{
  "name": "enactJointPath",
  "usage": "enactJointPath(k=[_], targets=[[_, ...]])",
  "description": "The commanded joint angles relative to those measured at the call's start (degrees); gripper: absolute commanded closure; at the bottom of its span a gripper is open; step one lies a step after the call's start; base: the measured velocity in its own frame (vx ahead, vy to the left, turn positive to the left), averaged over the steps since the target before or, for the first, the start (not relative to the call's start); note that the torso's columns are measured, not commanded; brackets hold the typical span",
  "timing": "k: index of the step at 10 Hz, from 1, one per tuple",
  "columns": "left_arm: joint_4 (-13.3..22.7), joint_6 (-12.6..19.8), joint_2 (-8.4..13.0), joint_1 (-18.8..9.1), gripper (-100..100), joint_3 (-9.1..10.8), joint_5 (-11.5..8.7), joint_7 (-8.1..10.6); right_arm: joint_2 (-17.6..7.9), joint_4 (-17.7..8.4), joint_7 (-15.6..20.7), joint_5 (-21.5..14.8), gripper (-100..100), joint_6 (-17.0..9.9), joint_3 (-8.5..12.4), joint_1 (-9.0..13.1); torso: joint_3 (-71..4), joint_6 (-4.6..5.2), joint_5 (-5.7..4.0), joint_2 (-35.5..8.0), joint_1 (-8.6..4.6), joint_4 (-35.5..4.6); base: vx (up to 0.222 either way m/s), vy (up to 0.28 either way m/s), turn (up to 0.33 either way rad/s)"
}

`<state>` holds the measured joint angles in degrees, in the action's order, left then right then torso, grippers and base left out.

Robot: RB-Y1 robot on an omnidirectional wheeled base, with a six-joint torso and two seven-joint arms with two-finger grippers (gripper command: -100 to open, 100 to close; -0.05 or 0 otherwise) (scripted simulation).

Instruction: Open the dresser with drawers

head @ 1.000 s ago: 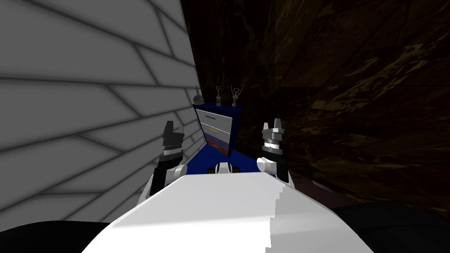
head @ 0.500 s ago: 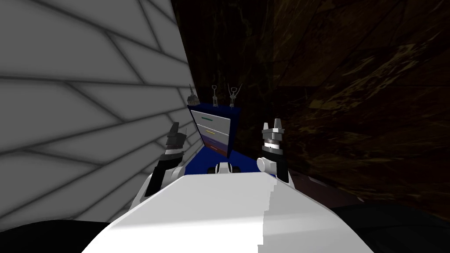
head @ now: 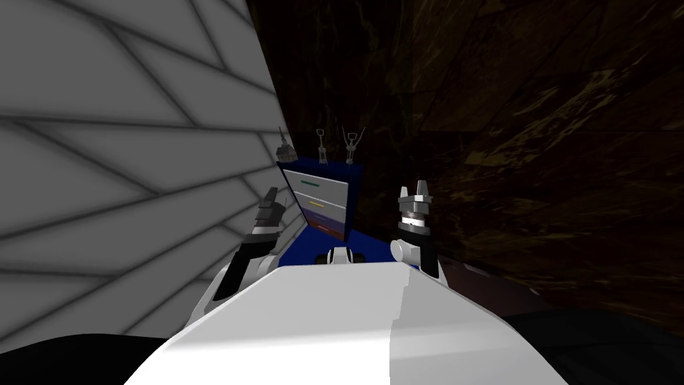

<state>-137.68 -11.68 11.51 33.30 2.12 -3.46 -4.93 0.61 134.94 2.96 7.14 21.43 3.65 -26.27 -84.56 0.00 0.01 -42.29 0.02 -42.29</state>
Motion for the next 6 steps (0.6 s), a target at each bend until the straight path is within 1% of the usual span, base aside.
enactJointPath(k=[1,6], targets=[[-0.85,3.31,1.29,0.72,-100,-0.33,0.17,0.51,0.00,0.00,0.00,0.00,0,0.00,0.00,0.00,-0.02,0.00,0.00,0.03,-0.01,0.01,0.069,0.019,-0.103],[-1.72,9.01,3.54,2.10,-100,-0.86,0.43,1.38,0.00,0.00,0.00,0.00,0,0.00,0.00,0.00,0.01,0.00,0.00,-0.02,0.00,-0.01,0.058,0.019,-0.090]])
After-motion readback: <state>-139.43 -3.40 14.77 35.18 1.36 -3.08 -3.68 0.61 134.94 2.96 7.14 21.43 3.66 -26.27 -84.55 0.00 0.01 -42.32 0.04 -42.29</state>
